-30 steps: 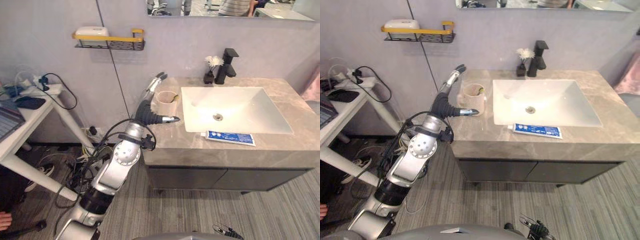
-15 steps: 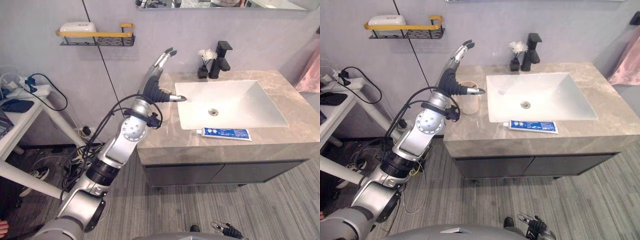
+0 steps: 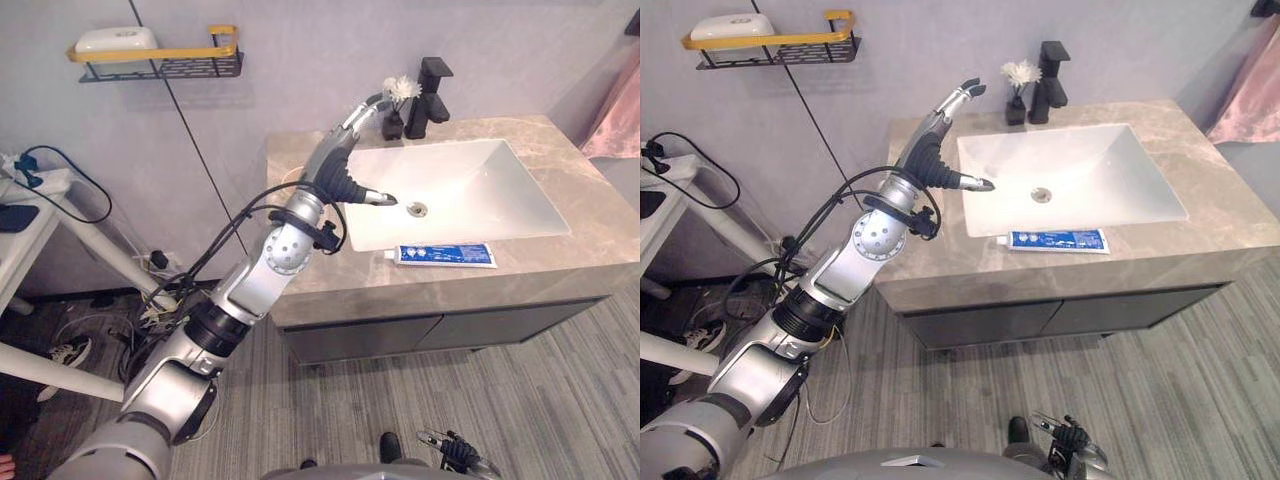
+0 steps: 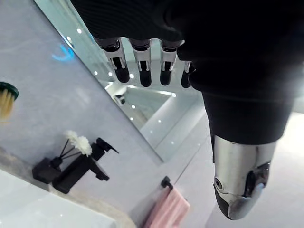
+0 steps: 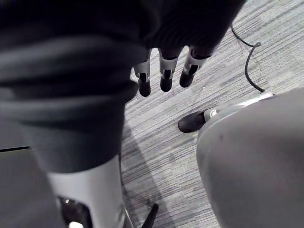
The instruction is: Organize washtable
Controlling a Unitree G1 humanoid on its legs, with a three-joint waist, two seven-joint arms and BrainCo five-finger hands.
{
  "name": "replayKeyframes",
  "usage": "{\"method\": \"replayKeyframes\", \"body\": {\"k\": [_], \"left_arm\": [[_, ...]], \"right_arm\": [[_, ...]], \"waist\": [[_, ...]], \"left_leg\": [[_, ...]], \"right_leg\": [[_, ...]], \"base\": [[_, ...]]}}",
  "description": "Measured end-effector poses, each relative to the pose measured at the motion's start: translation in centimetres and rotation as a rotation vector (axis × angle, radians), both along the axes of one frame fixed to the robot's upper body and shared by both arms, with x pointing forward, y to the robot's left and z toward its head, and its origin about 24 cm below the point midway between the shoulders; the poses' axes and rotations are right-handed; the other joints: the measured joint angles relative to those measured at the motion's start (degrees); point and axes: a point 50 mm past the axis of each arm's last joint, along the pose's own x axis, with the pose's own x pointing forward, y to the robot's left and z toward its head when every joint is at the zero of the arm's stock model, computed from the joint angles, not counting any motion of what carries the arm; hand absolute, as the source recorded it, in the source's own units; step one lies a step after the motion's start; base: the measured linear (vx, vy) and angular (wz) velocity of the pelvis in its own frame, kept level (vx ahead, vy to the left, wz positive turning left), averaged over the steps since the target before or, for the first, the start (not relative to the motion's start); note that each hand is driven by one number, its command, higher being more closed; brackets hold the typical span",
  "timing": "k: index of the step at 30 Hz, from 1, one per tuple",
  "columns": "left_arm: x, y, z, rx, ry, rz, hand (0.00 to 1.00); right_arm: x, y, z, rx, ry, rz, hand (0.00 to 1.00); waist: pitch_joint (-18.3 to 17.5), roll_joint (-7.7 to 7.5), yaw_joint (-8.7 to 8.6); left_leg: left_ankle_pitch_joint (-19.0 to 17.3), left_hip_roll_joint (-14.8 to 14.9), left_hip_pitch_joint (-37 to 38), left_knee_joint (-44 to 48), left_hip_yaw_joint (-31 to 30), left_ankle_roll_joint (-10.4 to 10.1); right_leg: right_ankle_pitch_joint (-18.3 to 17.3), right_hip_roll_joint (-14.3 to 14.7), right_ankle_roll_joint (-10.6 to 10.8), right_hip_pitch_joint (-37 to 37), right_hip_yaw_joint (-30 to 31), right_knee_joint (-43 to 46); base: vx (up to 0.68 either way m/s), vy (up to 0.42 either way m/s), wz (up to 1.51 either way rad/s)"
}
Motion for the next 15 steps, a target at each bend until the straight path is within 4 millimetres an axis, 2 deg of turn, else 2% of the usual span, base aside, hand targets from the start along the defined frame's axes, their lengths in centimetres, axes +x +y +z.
{"method": "replayKeyframes", "body": {"k": [6, 15], "left_arm": [[-2.6, -2.9, 0.3, 0.023, -0.059, -0.146, 0.00], [-4.1, -5.4, -0.9, 0.072, -0.036, -0.253, 0.00]], "right_arm": [[0.0, -0.1, 0.0, -0.003, -0.003, 0.000, 0.00], [0.0, -0.1, 0.0, -0.008, -0.004, 0.008, 0.00]], "waist": [[0.04, 0.12, -0.12], [-0.03, 0.27, -0.14]], "left_leg": [[0.08, -0.03, 0.20, -0.25, -0.06, 0.13], [0.25, -0.24, 0.36, -0.27, -0.73, 0.36]], "right_leg": [[0.00, -0.03, 0.00, 0.13, -0.15, 0.00], [-0.01, -0.24, 0.01, 0.60, -0.93, 0.00]], "base": [[0.00, 0.000, 0.00], [-0.01, 0.002, 0.04]]}}
